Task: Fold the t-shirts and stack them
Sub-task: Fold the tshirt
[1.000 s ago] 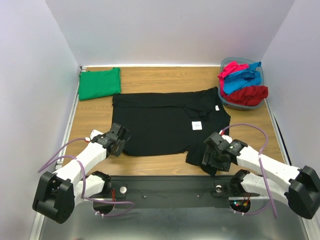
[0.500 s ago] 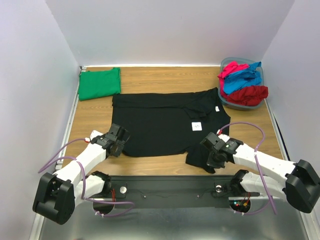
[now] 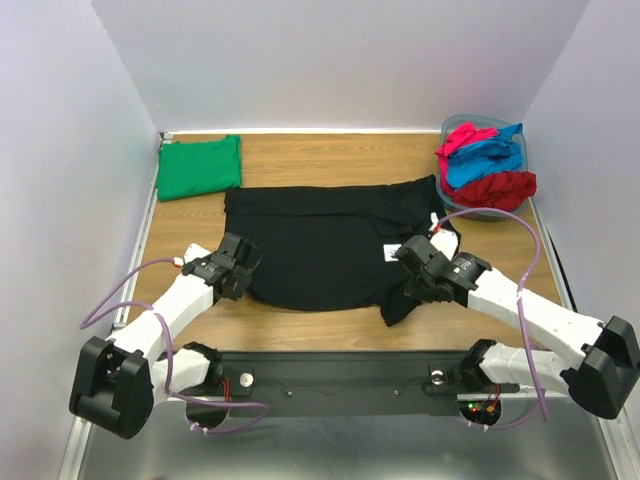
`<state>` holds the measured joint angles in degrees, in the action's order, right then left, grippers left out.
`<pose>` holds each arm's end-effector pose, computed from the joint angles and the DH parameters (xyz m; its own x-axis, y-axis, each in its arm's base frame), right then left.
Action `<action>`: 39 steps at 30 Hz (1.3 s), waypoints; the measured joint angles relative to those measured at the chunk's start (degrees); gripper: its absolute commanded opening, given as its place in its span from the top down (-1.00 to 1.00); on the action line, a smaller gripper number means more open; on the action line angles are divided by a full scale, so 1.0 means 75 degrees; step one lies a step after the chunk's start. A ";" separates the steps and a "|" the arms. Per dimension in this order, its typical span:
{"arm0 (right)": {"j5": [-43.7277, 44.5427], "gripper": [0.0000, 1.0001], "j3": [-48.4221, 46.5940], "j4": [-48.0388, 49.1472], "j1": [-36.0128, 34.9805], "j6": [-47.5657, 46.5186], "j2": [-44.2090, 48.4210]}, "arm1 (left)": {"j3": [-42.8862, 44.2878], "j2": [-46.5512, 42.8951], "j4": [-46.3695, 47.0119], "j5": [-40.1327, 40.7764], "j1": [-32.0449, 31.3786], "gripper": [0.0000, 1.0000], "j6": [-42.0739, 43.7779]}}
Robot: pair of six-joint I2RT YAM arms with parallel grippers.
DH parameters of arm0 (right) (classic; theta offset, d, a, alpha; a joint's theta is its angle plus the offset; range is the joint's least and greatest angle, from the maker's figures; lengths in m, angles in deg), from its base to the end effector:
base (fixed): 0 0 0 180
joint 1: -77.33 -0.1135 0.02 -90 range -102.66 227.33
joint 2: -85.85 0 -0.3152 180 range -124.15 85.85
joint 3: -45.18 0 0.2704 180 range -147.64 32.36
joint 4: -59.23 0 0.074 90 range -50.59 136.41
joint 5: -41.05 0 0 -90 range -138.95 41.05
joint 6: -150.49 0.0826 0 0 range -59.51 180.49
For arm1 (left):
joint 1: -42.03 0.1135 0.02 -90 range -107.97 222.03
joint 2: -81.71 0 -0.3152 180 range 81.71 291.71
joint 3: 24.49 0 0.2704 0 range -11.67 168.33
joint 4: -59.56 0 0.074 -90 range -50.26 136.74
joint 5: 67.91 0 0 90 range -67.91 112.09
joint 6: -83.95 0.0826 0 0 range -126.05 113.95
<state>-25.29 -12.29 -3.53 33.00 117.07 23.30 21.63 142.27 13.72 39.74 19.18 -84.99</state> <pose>0.1666 0.1164 0.2307 -0.8087 0.2787 -0.5180 0.2601 0.9593 0.1101 0.1965 -0.0556 0.1879 -0.3807 -0.8544 -0.3535 -0.7410 0.5106 -0.4360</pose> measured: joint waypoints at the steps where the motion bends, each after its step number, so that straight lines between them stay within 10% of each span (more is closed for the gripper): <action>1: 0.0117 0.99 -0.0146 -0.0012 0.0000 -0.0044 -0.0038 | 0.0082 0.0052 0.0006 0.0000 0.0015 1.00 0.0044; 35: -0.0012 0.99 -0.4526 0.1874 0.3223 -0.3092 -0.4444 | 0.3824 0.4491 0.1087 -0.0562 0.1856 0.98 0.2197; 37: -0.0087 0.99 -0.4744 0.1897 0.3314 -0.3177 -0.4692 | 0.4019 0.4768 0.1110 -0.0624 0.1915 0.66 0.2259; 38: -0.0131 0.99 -0.4861 0.1923 0.3351 -0.3206 -0.4823 | 0.4130 0.4931 0.1113 -0.0653 0.1955 -0.09 0.2291; 39: -0.0195 0.91 -0.5036 0.1938 0.3407 -0.3252 -0.5021 | 0.4220 0.5030 0.1093 -0.0673 0.1979 -0.34 0.2343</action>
<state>-26.75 -50.06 11.01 58.55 92.68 -14.36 53.28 179.99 21.92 34.69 34.02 -67.42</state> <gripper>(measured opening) 0.029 0.136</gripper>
